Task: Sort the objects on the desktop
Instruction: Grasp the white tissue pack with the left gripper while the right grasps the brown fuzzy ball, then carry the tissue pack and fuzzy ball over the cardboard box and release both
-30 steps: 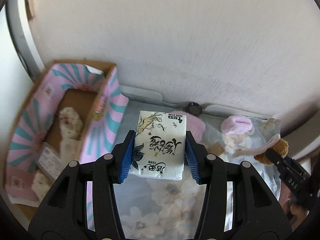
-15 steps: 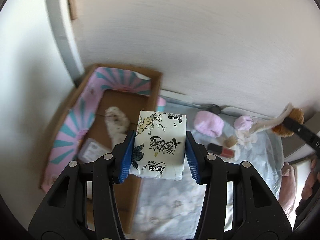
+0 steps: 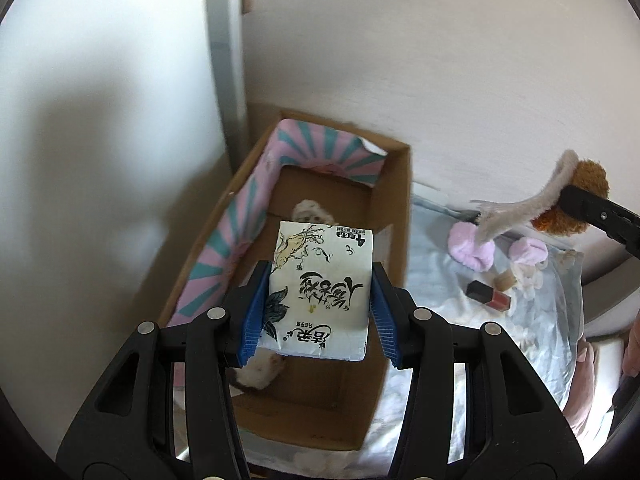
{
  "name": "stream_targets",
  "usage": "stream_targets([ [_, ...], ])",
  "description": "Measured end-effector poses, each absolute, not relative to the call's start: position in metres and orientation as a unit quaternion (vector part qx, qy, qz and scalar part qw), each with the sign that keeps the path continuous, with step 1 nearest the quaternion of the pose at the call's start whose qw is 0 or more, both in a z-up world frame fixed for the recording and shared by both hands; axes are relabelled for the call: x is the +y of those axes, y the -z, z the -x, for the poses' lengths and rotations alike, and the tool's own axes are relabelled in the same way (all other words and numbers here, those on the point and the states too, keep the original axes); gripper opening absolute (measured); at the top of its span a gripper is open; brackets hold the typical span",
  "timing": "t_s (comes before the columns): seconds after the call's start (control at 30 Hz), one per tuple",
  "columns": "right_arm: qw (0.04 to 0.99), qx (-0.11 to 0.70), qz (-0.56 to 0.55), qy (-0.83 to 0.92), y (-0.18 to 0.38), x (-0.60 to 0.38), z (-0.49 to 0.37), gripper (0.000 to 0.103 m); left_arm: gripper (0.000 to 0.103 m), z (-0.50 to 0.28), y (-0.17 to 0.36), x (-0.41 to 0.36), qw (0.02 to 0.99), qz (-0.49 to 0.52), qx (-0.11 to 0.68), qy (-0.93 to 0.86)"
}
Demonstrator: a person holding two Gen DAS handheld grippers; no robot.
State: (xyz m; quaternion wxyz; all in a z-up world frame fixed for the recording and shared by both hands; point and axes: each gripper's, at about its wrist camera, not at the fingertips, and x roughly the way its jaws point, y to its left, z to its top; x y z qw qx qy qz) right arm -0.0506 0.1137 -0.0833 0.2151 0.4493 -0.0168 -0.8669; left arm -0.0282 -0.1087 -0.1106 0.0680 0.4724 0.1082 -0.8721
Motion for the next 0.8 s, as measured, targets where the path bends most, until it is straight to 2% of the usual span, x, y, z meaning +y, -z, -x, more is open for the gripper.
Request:
stream_targets([
  [0.47, 0.311, 0.055, -0.492, 0.811, 0.111, -0.009, 0.096, 0.037, 0.045, 0.024, 0.144, -0.149, 0.075, -0.495, 0.128, 0.856],
  [0.8, 0.322, 0.067, -0.516, 0.791, 0.141, -0.054, 0.097, 0.037, 0.045, 0.024, 0.166, -0.159, 0.065, -0.512, 0.130, 0.847],
])
